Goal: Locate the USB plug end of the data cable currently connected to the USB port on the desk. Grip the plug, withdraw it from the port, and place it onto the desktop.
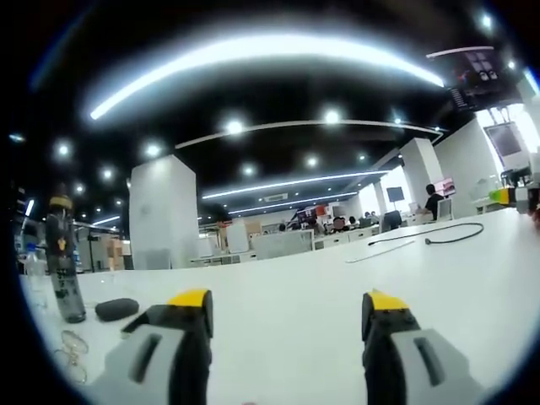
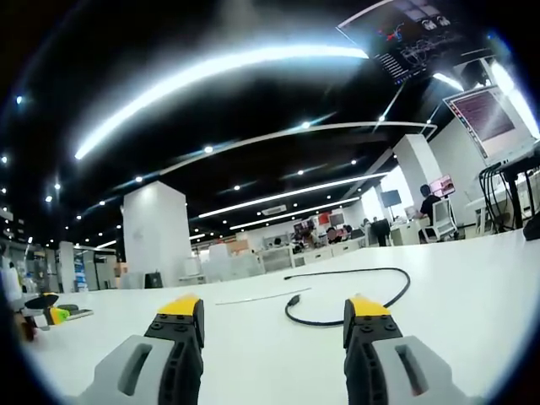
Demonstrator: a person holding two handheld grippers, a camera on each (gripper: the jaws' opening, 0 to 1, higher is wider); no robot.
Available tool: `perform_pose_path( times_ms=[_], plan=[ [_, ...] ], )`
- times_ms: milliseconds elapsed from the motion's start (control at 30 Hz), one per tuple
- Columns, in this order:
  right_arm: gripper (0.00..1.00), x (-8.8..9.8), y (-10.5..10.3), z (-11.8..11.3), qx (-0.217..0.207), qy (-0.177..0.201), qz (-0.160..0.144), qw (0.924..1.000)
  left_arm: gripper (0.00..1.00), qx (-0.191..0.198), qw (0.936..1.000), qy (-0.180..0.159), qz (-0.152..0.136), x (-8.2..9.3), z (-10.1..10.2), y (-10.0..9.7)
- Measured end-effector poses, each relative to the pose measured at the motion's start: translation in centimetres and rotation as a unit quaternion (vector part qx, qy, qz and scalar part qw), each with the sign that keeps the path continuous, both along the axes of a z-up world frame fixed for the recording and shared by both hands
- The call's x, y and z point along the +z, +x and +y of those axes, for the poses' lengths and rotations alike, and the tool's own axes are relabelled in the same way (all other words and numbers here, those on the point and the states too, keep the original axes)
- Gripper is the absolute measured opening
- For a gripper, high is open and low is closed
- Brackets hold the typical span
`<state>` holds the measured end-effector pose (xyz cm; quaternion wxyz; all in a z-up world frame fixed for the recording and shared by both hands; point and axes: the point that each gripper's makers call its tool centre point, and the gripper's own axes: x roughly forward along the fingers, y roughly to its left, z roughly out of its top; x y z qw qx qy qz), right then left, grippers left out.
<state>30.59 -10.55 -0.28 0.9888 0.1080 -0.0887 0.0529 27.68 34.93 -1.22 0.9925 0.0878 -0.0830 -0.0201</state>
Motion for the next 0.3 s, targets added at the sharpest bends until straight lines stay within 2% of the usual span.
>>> perform_pose_path(
  times_ms=[300],
  plan=[
    [0.67, 0.03, -0.01, 0.12, 0.002, -0.002, -0.001, 1.0000, 0.72, 0.000, 1.0000, 0.004, 0.003, -0.14, 0.02, 0.02]
  ],
)
